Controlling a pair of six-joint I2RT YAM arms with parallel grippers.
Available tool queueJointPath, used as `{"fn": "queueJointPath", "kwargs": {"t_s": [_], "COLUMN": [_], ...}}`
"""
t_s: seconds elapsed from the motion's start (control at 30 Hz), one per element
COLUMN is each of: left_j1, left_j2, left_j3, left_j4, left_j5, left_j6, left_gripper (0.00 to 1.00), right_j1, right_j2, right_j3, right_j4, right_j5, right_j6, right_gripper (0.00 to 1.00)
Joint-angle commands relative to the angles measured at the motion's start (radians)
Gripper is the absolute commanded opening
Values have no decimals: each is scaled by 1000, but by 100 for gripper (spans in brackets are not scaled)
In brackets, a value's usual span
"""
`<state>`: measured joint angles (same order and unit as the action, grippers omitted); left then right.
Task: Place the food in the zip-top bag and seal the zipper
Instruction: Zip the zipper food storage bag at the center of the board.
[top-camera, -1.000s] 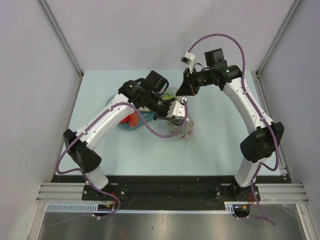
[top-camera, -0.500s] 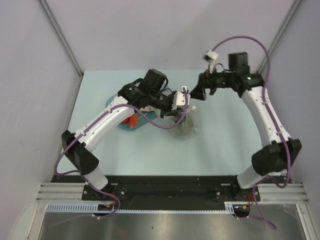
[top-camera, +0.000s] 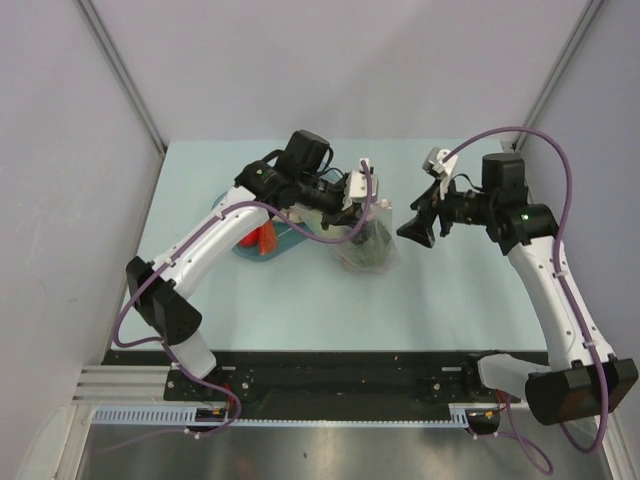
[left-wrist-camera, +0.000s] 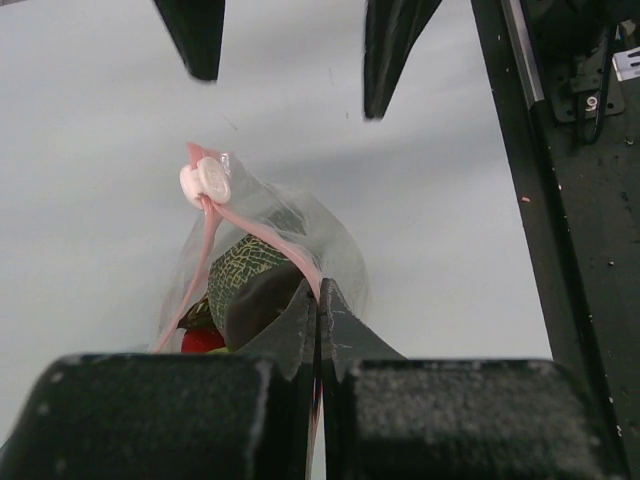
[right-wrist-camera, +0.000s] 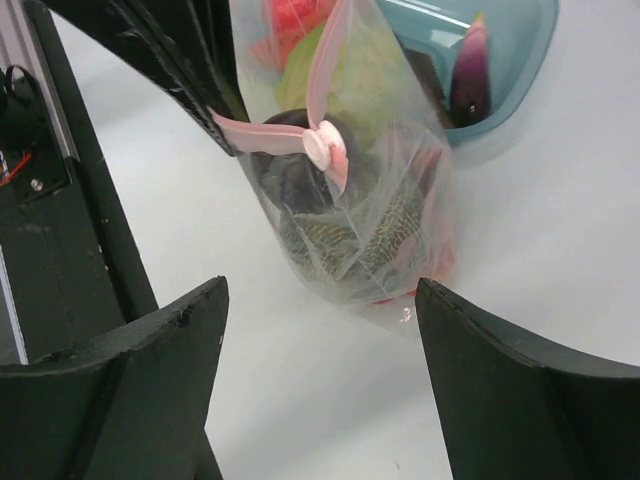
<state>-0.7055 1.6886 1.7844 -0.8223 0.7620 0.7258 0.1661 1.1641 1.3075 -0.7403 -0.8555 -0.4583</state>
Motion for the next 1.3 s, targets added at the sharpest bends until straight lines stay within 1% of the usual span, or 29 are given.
{"fn": "queueJointPath", "kwargs": {"t_s": [0.0,0.27,0.37,0.4,0.47,0.5,0.57,0.6,0.67,0.7,0.77,0.8,0.87,0.9,0.93,0.97,1.0,1.07,1.13,1.23,1.27], "left_j1": [1,3,3,3,6,9,23,29,41,44,44,44,46,46,43,32,25,-11,-32,-60,-63], "left_j2": [-9,3,8,8,11,11,14,16,19,19,23,22,10,-7,-26,-46,-93,-122,-110,-52,-41], "left_j3": [55,43,37,36,38,36,41,43,46,47,53,69,84,78,63,40,-21,-75,-95,-50,-36], "left_j4": [-18,-37,-41,-41,-44,-38,-29,-14,2,8,9,11,34,55,130,181,230,337,344,315,304], "left_j5": [82,71,60,57,51,54,63,65,66,65,45,37,31,25,17,1,-35,-84,-127,-179,-176], "left_j6": [55,76,84,86,80,72,40,26,-8,-14,-31,-43,-86,-100,-111,-147,-161,-158,-126,-114,-111], "left_gripper": [0,0,0,0,0,0,0,0,0,0,6,20,35,47,51,53,55,57,58,58,58], "right_j1": [39,113,116,116,116,116,116,115,112,108,102,101,96,96,96,98,96,99,102,104,107], "right_j2": [52,127,138,138,138,135,128,117,112,111,111,108,105,105,100,101,101,100,101,101,98], "right_j3": [-22,-24,-24,-24,-24,-24,-22,-22,-24,-24,-24,-24,-24,-24,-22,-24,-24,-24,-24,-22,-24], "right_j4": [142,208,231,234,228,217,178,165,141,139,147,153,173,177,182,189,193,197,203,214,208], "right_j5": [-4,-39,-43,-43,-45,-47,-48,-50,-48,-48,-47,-47,-47,-47,-47,-47,-47,-47,-45,-46,-47], "right_j6": [-51,-77,-80,-82,-94,-103,-143,-154,-167,-169,-163,-155,-140,-122,-111,-103,-92,-86,-72,-69,-71], "right_gripper": [77,73,65,56,45,34,23,15,7,0,0,0,0,0,0,0,0,0,0,0,0]}}
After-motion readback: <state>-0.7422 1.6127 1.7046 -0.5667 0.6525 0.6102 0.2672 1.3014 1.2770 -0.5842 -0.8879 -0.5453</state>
